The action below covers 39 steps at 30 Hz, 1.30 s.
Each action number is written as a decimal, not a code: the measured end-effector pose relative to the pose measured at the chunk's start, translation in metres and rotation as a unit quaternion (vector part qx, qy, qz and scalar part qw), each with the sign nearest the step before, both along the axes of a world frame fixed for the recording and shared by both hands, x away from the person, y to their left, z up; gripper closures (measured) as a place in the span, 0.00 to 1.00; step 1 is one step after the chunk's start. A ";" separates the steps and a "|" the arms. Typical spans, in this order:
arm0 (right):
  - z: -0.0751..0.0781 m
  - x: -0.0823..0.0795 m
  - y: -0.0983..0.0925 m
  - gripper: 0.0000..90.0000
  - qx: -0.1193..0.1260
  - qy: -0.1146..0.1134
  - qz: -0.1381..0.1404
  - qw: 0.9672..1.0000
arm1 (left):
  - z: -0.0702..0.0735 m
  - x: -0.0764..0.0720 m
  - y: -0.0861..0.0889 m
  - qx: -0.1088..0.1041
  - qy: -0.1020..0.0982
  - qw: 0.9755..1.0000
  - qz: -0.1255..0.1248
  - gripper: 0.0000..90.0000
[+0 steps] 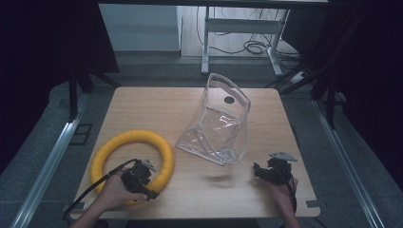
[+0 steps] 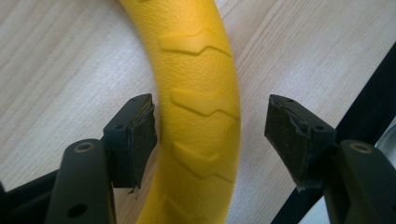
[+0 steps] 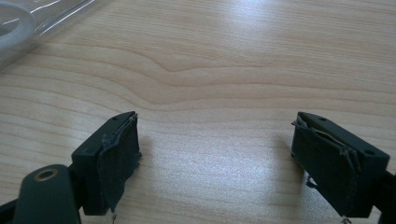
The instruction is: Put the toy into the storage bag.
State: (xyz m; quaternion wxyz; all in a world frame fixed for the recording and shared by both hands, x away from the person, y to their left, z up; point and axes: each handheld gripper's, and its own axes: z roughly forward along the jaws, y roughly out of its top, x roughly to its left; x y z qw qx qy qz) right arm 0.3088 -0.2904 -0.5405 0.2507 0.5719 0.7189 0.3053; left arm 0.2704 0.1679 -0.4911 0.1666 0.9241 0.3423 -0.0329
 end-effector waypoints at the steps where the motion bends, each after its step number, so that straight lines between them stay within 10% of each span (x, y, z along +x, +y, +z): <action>1: 0.000 0.000 0.000 0.17 -0.001 0.000 0.001 1.000 | 0.000 0.001 -0.002 0.008 0.001 1.000 -0.002 0.38; 13: 0.000 0.000 0.000 0.17 -0.001 0.000 0.000 1.000 | -0.008 0.004 -0.014 0.058 0.005 0.998 0.022 0.51; 21: 0.000 0.000 0.000 0.17 0.000 0.000 0.000 1.000 | -0.010 0.007 -0.011 0.049 0.012 0.999 0.022 0.56; 30: 0.000 0.000 0.000 0.17 -0.001 -0.001 -0.002 1.000 | 0.003 0.007 0.004 -0.048 -0.017 0.997 0.053 0.56; 36: 0.000 0.000 0.000 0.17 0.001 0.000 -0.004 1.000 | 0.019 0.013 0.019 -0.112 -0.016 0.991 0.072 0.56; 39: 0.000 0.000 0.000 0.17 0.002 0.001 -0.006 1.000 | 0.029 0.016 0.029 -0.154 -0.020 0.984 0.088 0.56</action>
